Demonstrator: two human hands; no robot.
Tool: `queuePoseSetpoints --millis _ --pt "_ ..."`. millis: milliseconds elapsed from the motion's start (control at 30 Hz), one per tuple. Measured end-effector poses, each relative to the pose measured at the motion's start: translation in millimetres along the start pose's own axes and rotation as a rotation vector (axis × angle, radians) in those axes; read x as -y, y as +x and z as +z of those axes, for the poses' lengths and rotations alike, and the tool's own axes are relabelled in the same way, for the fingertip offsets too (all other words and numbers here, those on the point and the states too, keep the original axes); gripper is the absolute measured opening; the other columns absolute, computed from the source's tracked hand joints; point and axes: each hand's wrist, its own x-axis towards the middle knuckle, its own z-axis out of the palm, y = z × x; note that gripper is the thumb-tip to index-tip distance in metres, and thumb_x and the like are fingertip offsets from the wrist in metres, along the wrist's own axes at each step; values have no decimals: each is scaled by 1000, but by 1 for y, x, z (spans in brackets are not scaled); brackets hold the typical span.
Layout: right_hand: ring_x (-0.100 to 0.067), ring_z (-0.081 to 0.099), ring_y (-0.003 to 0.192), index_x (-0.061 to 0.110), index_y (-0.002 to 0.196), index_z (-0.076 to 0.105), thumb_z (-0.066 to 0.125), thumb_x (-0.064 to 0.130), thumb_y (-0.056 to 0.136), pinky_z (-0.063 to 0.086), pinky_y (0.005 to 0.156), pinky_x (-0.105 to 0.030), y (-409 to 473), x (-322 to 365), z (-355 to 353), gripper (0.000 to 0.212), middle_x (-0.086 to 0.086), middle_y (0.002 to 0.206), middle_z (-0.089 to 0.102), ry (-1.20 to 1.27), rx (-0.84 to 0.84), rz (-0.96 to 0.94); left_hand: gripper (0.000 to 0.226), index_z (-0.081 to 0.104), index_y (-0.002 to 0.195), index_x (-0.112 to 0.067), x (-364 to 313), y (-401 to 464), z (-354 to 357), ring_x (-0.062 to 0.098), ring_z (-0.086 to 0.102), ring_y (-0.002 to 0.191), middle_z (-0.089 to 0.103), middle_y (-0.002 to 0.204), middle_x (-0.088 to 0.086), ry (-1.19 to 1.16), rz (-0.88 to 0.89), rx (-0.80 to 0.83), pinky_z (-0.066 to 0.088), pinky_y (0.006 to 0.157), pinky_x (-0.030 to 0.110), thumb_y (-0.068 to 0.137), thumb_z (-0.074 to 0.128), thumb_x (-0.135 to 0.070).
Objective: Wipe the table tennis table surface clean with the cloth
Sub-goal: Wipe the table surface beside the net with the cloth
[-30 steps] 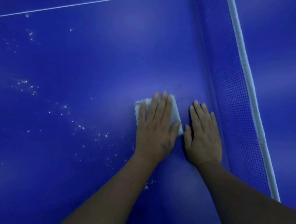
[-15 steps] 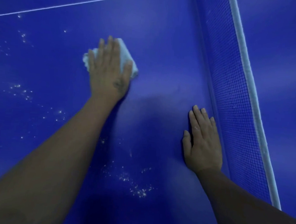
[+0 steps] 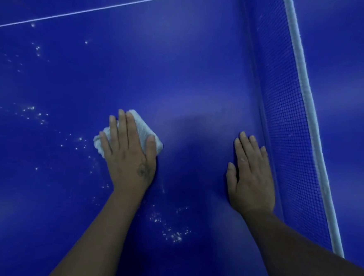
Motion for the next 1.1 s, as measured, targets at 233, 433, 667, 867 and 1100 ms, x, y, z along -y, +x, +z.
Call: queuePoseSetpoints --millis 233,433,667,867,1100 --pt "-27 20 164 2 163 36 47 21 110 21 132 -55 0 1 -1 57 -8 175 27 5 2 1 72 9 169 -6 -6 -76 0 27 1 165 7 178 9 15 33 55 9 131 59 113 27 -47" --pt "-26 20 164 3 163 37 46 22 111 20 132 -53 0 2 -1 57 -8 174 29 11 -11 5 72 8 169 -5 -49 -35 11 29 -1 165 5 178 10 18 117 21 4 132 58 114 26 -48" --pt "-28 25 162 2 162 39 46 23 112 21 132 -51 -1 2 2 54 -11 172 33 10 -79 -26 71 16 169 -6 -99 -58 22 29 7 165 13 177 12 -6 363 18 12 130 59 114 28 -49" --pt "-31 32 159 -2 157 45 46 19 115 24 131 -53 -25 2 -2 47 -15 170 36 53 -107 -39 74 17 169 -9 -70 -178 24 28 7 165 13 177 10 -32 529 138 14 130 59 112 38 -51" --pt "-33 28 161 -2 157 44 47 16 111 24 129 -59 -114 4 -8 50 -14 171 35 23 -62 28 73 15 169 -10 -91 -129 23 26 1 165 10 178 7 -12 528 125 8 131 57 112 32 -51"
